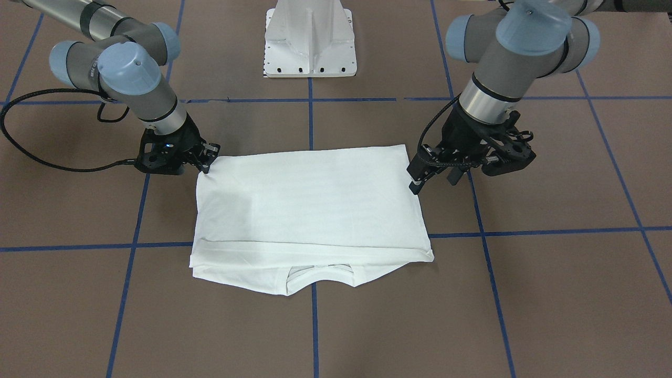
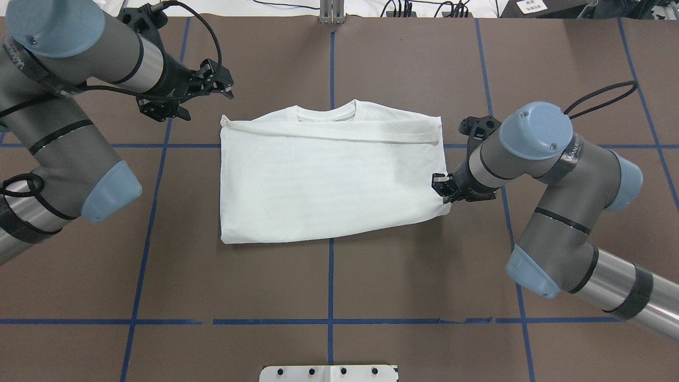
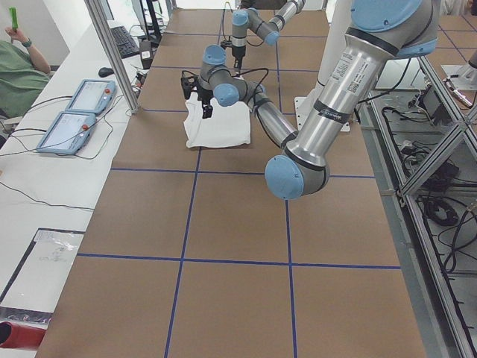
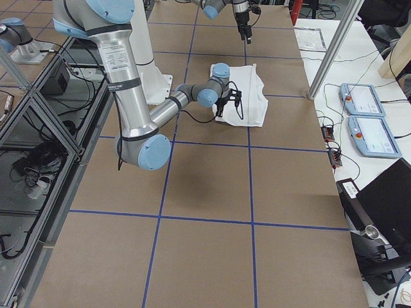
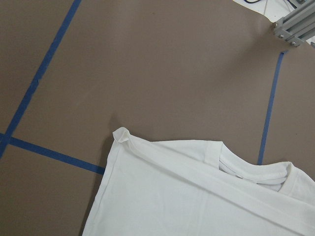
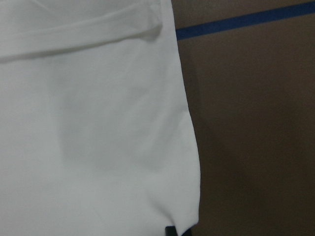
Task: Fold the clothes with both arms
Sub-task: 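Grasp the shirt edge with the right gripper and drag it toward the robot, then release the shirt with the right gripper while the left gripper reaches its corner, then grasp the shirt corner with the left gripper and pull it away from the robot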
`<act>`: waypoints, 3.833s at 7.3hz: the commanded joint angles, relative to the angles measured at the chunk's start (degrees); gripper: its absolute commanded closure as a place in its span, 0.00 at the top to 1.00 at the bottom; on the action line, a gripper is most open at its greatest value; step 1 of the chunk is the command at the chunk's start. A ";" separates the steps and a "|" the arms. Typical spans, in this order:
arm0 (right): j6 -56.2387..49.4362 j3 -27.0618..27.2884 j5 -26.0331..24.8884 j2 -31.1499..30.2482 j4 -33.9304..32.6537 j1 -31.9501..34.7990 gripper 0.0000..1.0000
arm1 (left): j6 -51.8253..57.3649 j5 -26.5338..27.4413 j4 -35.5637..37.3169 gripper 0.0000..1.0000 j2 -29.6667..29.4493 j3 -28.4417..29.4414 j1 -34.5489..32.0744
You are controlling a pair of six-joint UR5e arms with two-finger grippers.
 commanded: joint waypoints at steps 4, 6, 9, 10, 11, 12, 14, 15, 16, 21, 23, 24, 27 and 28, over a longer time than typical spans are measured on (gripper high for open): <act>-0.03 18.09 1.79 -22.54 0.05 0.78 0.00 | -0.24 0.78 0.00 0.99 0.10 -0.34 0.22; -0.03 23.10 12.49 -28.97 0.49 -2.97 0.00 | -0.24 1.40 0.00 0.99 -0.07 -0.52 0.40; -0.03 28.06 13.32 -35.95 0.40 -19.23 0.00 | -0.42 2.19 0.00 0.99 -0.07 -1.57 0.57; 0.50 27.71 13.67 -35.86 0.40 -21.88 0.58 | -0.42 2.20 0.00 0.99 -0.07 -1.83 0.66; 1.46 27.53 13.59 -35.51 0.40 -22.51 1.00 | -0.42 2.20 0.00 0.99 -0.07 -1.84 1.10; 1.55 27.44 13.50 -33.86 0.67 -22.34 1.00 | -0.42 2.20 -0.09 0.99 -0.07 -1.84 2.41; 1.47 26.74 13.32 -25.28 0.76 -10.99 1.00 | -0.59 1.93 -0.09 0.99 -0.42 -1.92 6.26; 1.47 26.65 13.06 -20.09 0.67 -4.57 1.00 | -3.46 1.93 -0.09 0.99 -0.25 -2.10 9.42; 1.12 26.65 13.06 -17.78 0.58 1.33 1.00 | -10.02 2.11 -0.26 0.99 -0.60 -2.10 14.24; 0.59 24.37 12.89 -10.99 0.49 8.86 1.00 | -27.66 8.60 -0.96 0.99 -7.16 5.59 28.87; 0.59 24.19 12.97 -10.99 0.49 8.95 1.00 | -27.40 8.79 -4.56 0.99 -7.63 9.48 29.05; 0.59 24.27 12.97 -10.99 0.49 9.03 1.00 | -27.31 8.79 -4.57 0.98 -7.54 9.59 29.57; 0.59 24.19 13.24 -10.99 0.40 9.03 1.00 | -27.75 8.79 -4.48 0.88 -7.72 9.50 31.24; 0.59 24.19 13.24 -10.99 0.40 8.95 1.00 | -27.84 8.79 -4.48 0.71 -7.72 9.50 31.25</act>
